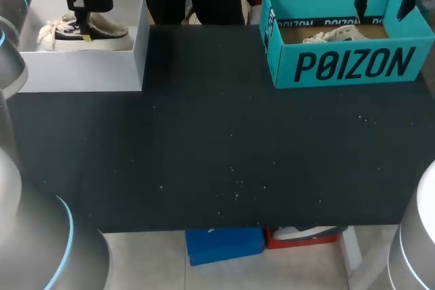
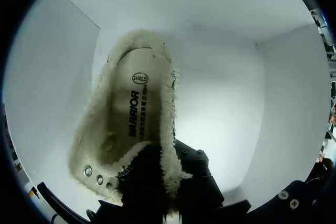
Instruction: Take the shoe out of the shoebox, open the shoe tongue, remove and reinsert the insole, then place the shoe into the shoebox
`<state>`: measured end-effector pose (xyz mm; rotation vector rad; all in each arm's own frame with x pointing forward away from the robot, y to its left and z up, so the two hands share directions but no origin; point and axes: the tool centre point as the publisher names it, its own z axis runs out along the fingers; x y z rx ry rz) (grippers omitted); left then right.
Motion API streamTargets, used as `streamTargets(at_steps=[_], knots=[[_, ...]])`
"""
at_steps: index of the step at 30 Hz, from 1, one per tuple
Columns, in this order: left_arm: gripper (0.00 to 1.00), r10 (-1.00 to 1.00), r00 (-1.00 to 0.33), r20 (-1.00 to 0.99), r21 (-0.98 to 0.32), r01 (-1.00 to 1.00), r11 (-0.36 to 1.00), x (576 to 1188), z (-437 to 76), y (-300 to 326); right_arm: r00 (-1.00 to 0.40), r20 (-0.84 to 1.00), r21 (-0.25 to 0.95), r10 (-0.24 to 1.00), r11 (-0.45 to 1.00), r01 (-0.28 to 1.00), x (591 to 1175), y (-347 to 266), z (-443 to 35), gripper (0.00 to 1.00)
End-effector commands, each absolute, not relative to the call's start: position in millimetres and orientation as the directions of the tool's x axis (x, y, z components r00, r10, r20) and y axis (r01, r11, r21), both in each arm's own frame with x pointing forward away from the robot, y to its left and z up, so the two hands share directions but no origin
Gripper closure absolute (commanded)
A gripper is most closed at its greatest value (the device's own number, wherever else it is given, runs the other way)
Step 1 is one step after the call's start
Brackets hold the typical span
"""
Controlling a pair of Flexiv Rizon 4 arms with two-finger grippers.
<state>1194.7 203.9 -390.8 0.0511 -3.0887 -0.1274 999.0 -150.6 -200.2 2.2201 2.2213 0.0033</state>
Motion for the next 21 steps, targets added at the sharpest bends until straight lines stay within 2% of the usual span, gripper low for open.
streamTargets(at_steps=[1, 13, 16, 21], knots=[[1.0, -0.051, -0.999, 0.014, 0.076, -0.049, 0.996, 1177.0, -347.5, 207.2, 0.0, 0.001, 0.002, 1.0, 0.0, 1.0, 999.2, -150.5, -200.2, 0.0], [1.0, -0.105, -0.97, -0.22, 0.053, -0.12, 0.991, 1099.0, -193.6, 172.6, 0.0, 0.001, 0.002, 1.0, 0.0, 1.0, 999.2, -150.5, -200.2, 0.0], [1.0, -0.101, -0.943, -0.319, 0.061, -0.126, 0.99, 1072.9, -144.5, 153.7, 0.0, 0.001, 0.002, 1.0, 0.0, 1.0, 999.2, -150.5, -200.2, 0.0], [1.0, -0.086, -0.903, -0.421, 0.062, -0.123, 0.99, 1025.1, -90.1, 109.8, 0.0, 0.001, 0.002, 1.0, 0.0, 1.0, 999.2, -150.5, -200.2, 0.0]])
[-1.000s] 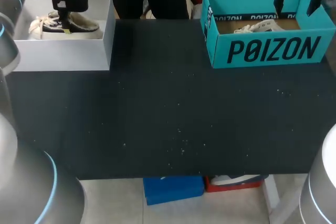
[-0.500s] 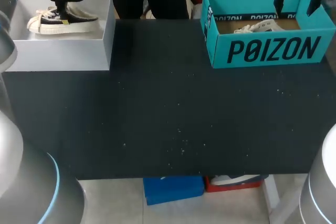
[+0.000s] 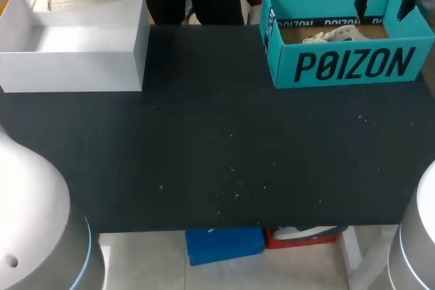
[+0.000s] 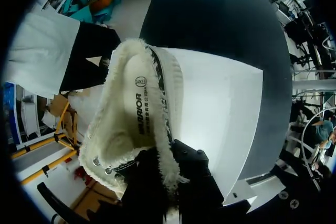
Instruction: Take the shoe out of the shoebox, open the shoe tongue, remove and reinsert the insole, then place the shoe into the shoebox
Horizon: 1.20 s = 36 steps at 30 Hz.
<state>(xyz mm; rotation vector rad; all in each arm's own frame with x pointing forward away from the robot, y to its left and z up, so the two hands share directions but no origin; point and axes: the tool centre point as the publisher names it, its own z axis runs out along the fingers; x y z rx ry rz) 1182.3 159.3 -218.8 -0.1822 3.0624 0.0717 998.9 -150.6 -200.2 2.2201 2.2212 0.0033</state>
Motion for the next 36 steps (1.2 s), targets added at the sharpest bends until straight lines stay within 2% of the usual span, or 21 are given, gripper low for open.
streamTargets(at_steps=[1, 8, 15, 24, 36], knots=[[1.0, -0.074, -0.894, -0.442, 0.067, -0.116, 0.991, 1014.9, -84.1, 98.8, 0.0, 0.001, 0.002, 1.0, 0.0, 1.0, 999.2, -150.5, -200.2, 0.0], [1.0, -0.016, -0.858, -0.514, 0.087, -0.071, 0.994, 936.1, -70.9, 11.3, 0.0, 0.001, 0.002, 1.0, 0.0, 1.0, 999.2, -150.5, -200.2, 0.0], [1.0, 0.006, -0.825, -0.565, 0.119, -0.074, 0.99, 865.7, -96.4, -49.7, 0.0, 0.001, 0.002, 1.0, 0.0, 1.0, 999.2, -150.5, -200.2, 0.0], [1.0, -0.042, -0.852, -0.522, 0.094, -0.106, 0.99, 810.5, -166.5, -94.1, 0.0, 0.001, 0.002, 1.0, 0.0, 1.0, 999.2, -150.5, -200.2, 0.0], [1.0, 0.043, -0.867, -0.497, 0.138, -0.03, 0.99, 790.0, -270.9, -134.7, 0.0, 0.001, 0.002, 1.0, 0.0, 1.0, 999.2, -150.5, -200.2, 0.0]])
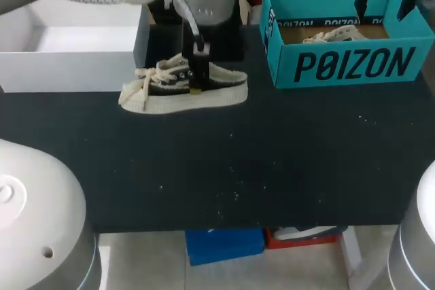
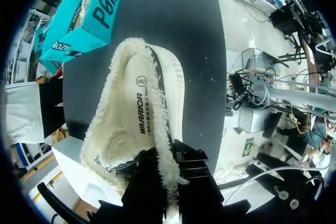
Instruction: Take the shoe out of the shoebox, open the shoe tongue, remove and reinsert the insole, then place the shoe into the shoebox
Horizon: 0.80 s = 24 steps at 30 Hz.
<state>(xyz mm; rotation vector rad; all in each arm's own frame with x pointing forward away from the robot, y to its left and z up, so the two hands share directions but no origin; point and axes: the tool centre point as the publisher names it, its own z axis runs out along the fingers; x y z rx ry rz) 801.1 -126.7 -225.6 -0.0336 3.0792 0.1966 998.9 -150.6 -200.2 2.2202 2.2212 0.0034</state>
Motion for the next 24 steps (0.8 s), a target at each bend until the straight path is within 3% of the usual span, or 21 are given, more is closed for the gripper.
streamTargets(at_steps=[1, 10, 24], knots=[[1.0, 0.048, -0.862, -0.505, 0.14, -0.027, 0.99, 791.4, -277.6, -135.8, 0.0, 0.001, 0.002, 1.0, 0.0, 1.0, 999.2, -150.5, -200.2, 0.0], [1.0, 0.08, -0.876, -0.475, 0.135, 0.017, 0.991, 812.6, -333.0, -143.9, 0.0, 0.001, 0.002, 1.0, 0.0, 1.0, 999.2, -150.5, -200.2, 0.0], [1.0, 0.135, -0.896, -0.423, 0.109, 0.098, 0.989, 813.1, -379.2, -147.4, 0.0, 0.001, 0.002, 1.0, 0.0, 1.0, 999.2, -150.5, -200.2, 0.0]])
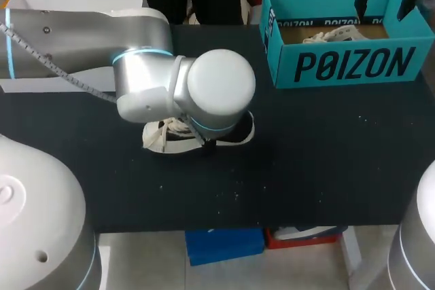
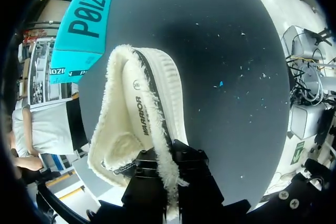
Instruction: Take the shoe out of the shoebox, open the shoe tongue, remove and reinsert the insole, then place the shoe into the shoebox
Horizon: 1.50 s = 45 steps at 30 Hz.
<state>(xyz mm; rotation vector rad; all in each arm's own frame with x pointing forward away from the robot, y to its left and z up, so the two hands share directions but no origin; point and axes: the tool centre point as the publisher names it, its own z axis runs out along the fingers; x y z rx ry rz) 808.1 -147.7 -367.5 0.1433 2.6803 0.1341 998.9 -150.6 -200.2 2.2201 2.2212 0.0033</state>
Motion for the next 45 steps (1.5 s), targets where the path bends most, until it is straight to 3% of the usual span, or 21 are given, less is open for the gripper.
streamTargets(at_steps=[1, 9, 10, 11, 12, 23, 35, 45], knots=[[1.0, 0.14, -0.896, -0.422, 0.112, 0.101, 0.989, 812.6, -381.6, -147.6, 0.0, 0.001, 0.002, 1.0, 0.0, 1.0, 999.2, -150.5, -200.2, 0.0], [1.0, 0.201, -0.896, -0.395, 0.088, 0.181, 0.979, 806.7, -391.8, -151.7, 0.0, 0.001, 0.002, 1.0, 0.0, 1.0, 999.2, -150.5, -200.2, 0.0], [0.7, 0.212, -0.894, -0.395, 0.088, 0.194, 0.977, 805.6, -391.8, -152.8, 0.0, 0.001, 0.002, 1.0, 0.0, 1.0, 999.2, -150.5, -200.2, 0.0], [0.18, 0.216, -0.893, -0.395, 0.086, 0.198, 0.976, 804.8, -391.7, -153.4, 0.0, 0.001, 0.002, 1.0, 0.0, 1.0, 999.2, -150.5, -200.2, 0.0], [0.0, 0.219, -0.898, -0.382, 0.065, 0.21, 0.975, 803.8, -390.5, -154.5, 0.0, 0.001, 0.002, 1.0, 0.0, 1.0, 999.2, -150.5, -200.2, 0.0], [0.0, 0.227, -0.929, -0.291, -0.134, 0.274, 0.952, 789.9, -315.1, -163.5, 0.0, 0.001, 0.002, 1.0, 0.0, 1.0, 999.2, -150.5, -200.2, 0.0], [0.0, 0.076, -0.993, -0.09, -0.467, 0.109, 0.877, 816.2, -231.2, -111.2, 0.0, 0.001, 0.002, 1.0, 0.0, 1.0, 999.2, -150.5, -200.2, 0.0], [0.0, 0.078, -0.99, -0.121, -0.502, 0.129, 0.855, 824.2, -215.7, -30.9, 0.0, 0.001, 0.002, 1.0, 0.0, 1.0, 999.2, -150.5, -200.2, 0.0]])
